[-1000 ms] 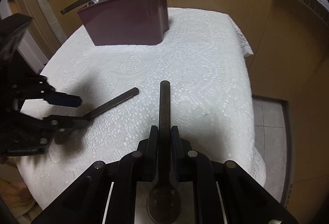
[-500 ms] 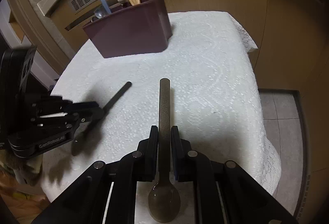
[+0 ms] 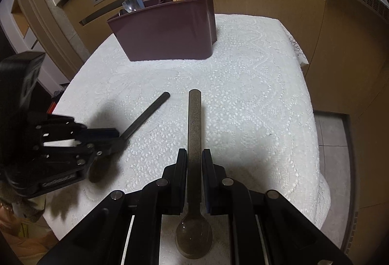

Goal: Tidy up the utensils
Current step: 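Lift both dark spoons over purple caddy and open both tools to release them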

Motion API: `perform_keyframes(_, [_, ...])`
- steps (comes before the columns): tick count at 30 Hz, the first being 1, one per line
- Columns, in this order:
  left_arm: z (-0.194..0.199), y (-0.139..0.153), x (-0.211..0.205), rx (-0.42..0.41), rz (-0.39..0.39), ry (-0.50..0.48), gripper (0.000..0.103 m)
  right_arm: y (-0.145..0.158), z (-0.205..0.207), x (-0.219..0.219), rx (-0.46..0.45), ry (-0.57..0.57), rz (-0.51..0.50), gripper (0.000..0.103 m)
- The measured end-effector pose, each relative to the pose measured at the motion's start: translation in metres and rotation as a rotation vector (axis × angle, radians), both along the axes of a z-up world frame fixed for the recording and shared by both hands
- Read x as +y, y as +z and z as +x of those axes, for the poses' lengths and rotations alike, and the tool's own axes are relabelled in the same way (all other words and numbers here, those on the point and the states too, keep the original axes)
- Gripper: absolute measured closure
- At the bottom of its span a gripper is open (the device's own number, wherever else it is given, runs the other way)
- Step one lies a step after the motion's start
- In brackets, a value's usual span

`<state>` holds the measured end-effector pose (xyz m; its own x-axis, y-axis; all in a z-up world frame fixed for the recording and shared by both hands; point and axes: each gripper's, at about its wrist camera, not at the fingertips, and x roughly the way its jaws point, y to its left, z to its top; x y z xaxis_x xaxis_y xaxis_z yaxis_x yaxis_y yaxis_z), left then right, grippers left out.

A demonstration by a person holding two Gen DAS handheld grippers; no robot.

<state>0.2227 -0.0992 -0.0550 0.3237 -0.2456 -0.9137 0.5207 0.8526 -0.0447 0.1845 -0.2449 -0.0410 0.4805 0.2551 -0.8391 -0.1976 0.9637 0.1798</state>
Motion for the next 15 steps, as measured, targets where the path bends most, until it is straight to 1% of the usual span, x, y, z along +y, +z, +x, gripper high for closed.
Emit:
perform_keyframes(1, [0.003, 0.000, -0.008, -0.011, 0.021, -0.014, 0.088, -0.001, 0.000, -0.001, 0.002, -0.005, -0.001, 0.091])
perform_keyframes(3, [0.007, -0.002, -0.017, -0.027, 0.034, -0.010, 0.090, -0.001, 0.001, -0.002, 0.002, -0.011, 0.000, 0.091])
perform_keyframes(5, [0.007, 0.000, -0.019, -0.042, 0.017, 0.012, 0.090, 0.002, 0.000, -0.002, -0.014, -0.022, 0.004, 0.091])
perform_keyframes(10, [-0.023, 0.033, 0.025, -0.133, -0.229, 0.166, 0.090, 0.017, -0.009, -0.003, -0.088, -0.040, 0.037, 0.091])
perform_keyframes(12, [-0.040, 0.046, 0.035, -0.173, -0.289, 0.209, 0.090, 0.023, -0.011, 0.000, -0.107, -0.038, 0.032, 0.091])
perform_keyframes(15, [-0.055, 0.064, 0.055, -0.217, -0.350, 0.244, 0.090, 0.032, -0.012, 0.008, -0.132, -0.021, 0.038, 0.091])
